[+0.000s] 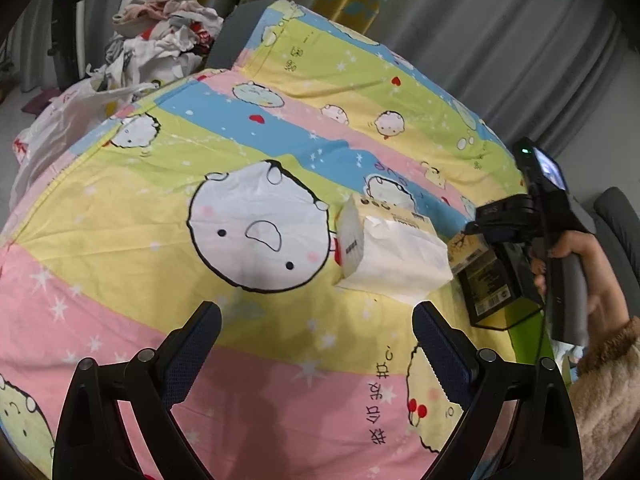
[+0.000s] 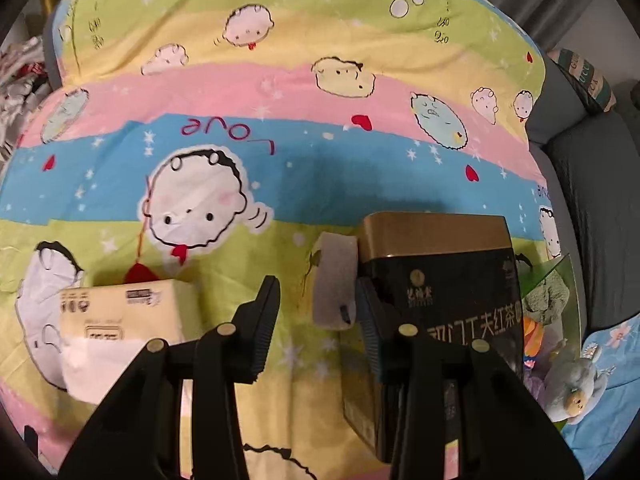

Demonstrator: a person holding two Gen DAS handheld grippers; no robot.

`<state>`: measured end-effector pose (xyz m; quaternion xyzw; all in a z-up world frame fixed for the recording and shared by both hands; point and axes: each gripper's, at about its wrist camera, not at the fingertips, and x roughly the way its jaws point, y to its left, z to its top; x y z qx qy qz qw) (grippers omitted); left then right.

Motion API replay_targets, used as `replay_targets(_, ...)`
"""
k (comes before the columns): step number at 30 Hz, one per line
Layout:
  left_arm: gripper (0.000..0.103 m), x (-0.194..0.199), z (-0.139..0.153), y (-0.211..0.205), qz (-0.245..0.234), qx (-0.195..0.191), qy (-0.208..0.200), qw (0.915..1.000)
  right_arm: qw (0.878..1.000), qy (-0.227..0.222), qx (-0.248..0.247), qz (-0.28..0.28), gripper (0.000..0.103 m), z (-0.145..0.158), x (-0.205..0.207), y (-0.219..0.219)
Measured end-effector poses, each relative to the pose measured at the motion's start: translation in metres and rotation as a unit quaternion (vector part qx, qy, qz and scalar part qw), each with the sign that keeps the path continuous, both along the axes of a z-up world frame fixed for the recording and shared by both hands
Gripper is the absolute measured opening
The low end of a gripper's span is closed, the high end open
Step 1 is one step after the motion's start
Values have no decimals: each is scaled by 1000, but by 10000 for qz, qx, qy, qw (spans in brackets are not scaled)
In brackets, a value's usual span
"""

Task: Organize soft objects
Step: 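Reach the right gripper to the printed snack pack and grasp it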

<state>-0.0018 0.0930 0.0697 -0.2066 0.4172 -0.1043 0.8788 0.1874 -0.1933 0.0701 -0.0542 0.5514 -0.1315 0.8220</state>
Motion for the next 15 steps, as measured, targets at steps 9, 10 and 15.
replay_targets(9, 96, 0, 0, -2, -60, -38, 53, 10000, 9958, 62, -896, 200, 22, -17, 13, 16)
replay_targets(10, 96, 0, 0, -1, -52, -54, 65, 10000, 9954, 33, -924, 230, 20, -16, 11, 16)
replay_targets(15, 96, -1, 0, 0, -47, -60, 70, 9999, 9981, -320, -417, 325, 19, 4, -11, 14)
